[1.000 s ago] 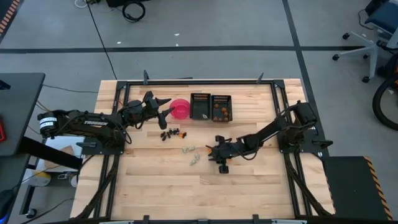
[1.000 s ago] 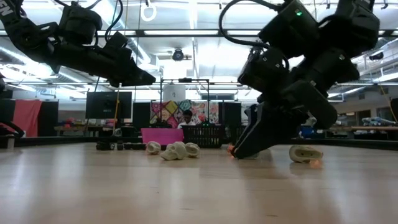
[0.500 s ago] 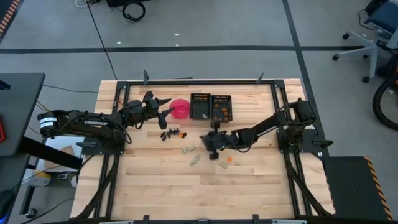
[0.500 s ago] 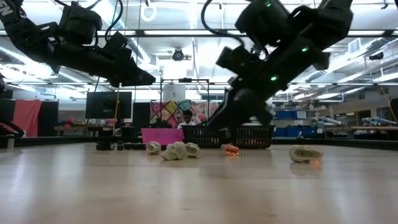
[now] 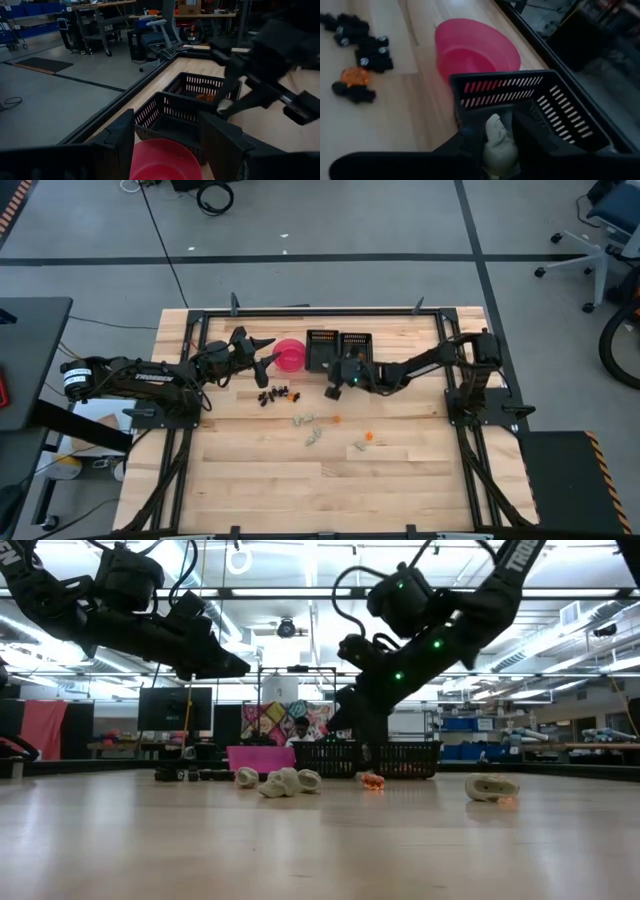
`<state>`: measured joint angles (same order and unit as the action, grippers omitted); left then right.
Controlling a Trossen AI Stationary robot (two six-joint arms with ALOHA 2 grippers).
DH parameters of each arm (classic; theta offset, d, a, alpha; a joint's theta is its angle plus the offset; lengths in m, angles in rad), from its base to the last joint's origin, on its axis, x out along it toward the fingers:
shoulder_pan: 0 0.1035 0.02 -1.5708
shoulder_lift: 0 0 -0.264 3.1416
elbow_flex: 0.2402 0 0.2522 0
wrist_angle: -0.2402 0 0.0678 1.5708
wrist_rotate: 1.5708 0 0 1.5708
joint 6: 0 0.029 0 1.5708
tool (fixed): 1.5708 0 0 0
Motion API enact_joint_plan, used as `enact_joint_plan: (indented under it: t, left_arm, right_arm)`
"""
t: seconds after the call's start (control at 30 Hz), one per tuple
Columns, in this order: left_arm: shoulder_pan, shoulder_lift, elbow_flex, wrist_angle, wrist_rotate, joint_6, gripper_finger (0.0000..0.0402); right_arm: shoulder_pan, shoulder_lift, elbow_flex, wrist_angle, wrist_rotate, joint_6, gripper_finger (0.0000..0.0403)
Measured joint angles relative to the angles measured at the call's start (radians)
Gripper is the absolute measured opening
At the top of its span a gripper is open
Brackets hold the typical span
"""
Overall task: Sort Halloween decoration
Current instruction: Put the white skull toy into the left black bin
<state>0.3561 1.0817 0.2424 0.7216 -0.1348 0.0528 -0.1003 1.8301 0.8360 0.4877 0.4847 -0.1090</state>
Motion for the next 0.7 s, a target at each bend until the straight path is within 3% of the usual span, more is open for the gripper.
enact_joint_plan:
  t: [0.23,0.57,0.7]
  left_arm:
    - [0.000,0.000,0.000,0.000,0.000,0.004,0.0189]
    - [0.000,0.000,0.000,0.000,0.000,0.005,0.0189]
    - [0.000,0.000,0.000,0.000,0.000,0.005,0.0189]
  right_arm:
    - [-0.067,0.000,0.000,0.009,-0.130,0.065,0.0134]
    - [-0.041,-0.062,0.001,0.009,-0.142,-0.008,0.0158]
    - [-0.001,-0.097,0.001,-0.019,-0.302,-0.050,0.0158]
